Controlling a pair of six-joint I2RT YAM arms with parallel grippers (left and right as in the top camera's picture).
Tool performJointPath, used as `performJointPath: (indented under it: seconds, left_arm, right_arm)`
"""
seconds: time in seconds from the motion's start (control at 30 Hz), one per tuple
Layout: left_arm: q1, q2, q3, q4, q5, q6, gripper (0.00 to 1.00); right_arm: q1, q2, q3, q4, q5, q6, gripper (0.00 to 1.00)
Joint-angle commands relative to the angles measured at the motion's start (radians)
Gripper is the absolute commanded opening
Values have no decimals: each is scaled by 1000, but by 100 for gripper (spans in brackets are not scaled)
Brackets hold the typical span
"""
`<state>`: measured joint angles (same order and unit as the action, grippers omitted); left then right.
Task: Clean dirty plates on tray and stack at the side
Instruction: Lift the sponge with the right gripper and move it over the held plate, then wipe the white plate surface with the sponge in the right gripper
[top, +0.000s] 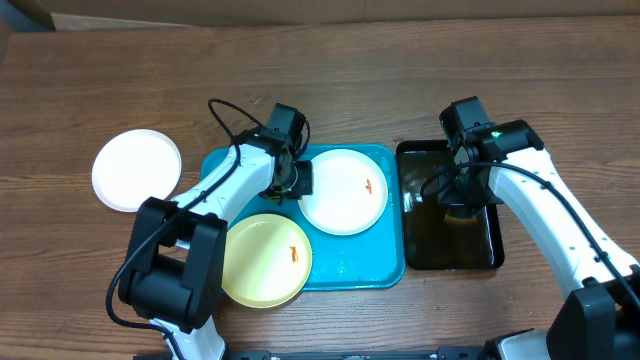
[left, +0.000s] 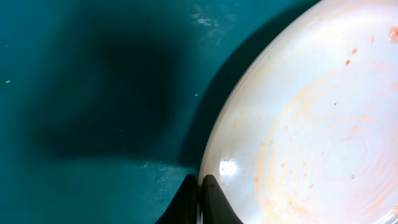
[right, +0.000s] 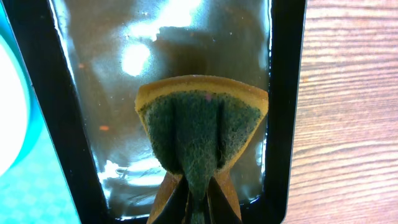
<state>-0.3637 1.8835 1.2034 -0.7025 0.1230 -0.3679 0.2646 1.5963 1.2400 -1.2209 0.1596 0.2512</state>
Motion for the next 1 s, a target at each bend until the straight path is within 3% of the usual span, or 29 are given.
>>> performJointPath:
  seconds: [0.0,0.33,0.53,0.77,0.97]
  left_arm:
    - [-9,13,10,6,2,-14,4]
    - [-9,13,10,4,0,-14,4]
    - [-9,13,10,4,1,-14,4]
    - [-9,13,10,3,1,-14,4]
    - [-9,13,10,3,1,-14,4]
  right_arm:
    - [10,-8,34,1,-18,84,4]
    - [33,-8,163,-4,-207,29,4]
    - [148,-3,196,95,-202,30,4]
    - [325,82,194,243,38,40,4]
    - [413,208,193,270,250,32,4]
